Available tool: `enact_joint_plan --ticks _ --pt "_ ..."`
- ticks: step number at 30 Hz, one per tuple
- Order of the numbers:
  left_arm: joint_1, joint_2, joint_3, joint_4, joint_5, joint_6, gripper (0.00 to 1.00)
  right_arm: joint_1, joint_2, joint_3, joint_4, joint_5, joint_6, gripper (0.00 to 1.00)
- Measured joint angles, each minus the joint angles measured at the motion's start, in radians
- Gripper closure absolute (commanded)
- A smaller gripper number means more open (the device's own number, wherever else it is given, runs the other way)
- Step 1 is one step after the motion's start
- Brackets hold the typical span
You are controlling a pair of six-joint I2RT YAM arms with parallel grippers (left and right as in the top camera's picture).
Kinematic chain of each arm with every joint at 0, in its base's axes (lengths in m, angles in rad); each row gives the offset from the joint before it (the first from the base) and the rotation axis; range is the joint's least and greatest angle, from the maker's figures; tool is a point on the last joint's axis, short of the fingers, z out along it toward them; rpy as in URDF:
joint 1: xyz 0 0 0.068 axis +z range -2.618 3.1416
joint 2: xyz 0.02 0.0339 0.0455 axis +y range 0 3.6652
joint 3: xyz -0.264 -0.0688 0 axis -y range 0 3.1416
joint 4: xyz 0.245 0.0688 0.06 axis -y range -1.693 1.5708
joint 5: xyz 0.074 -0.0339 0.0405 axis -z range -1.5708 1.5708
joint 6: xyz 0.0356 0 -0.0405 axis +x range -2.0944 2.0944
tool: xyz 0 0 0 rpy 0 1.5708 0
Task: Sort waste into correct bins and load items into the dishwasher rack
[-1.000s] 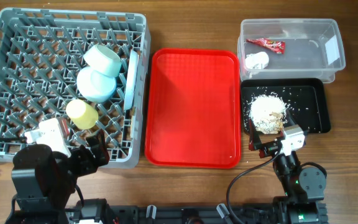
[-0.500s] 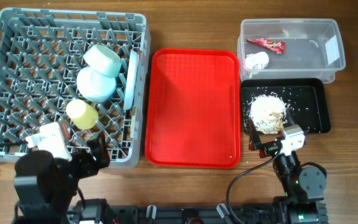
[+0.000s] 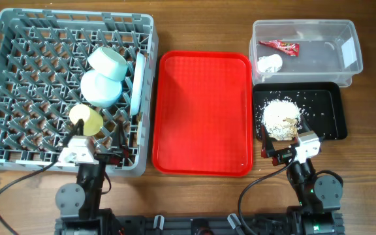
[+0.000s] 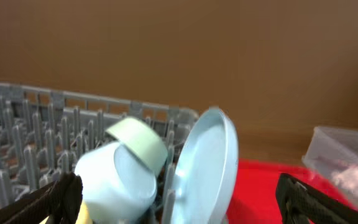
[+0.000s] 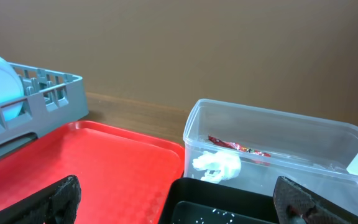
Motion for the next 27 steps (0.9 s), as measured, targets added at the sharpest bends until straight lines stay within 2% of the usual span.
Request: enact_joint_plan --ticks 6,27 --pt "0.0 0.0 -0.069 -0.039 0.016 0.053 0.0 0.0 0.0 0.0 0.0 0.0 0.0 0.0" --pt "0.0 0.0 -0.069 -0.039 0.016 0.054 0.0 0.0 0.0 0.0 0.0 0.0 0.0 0.0"
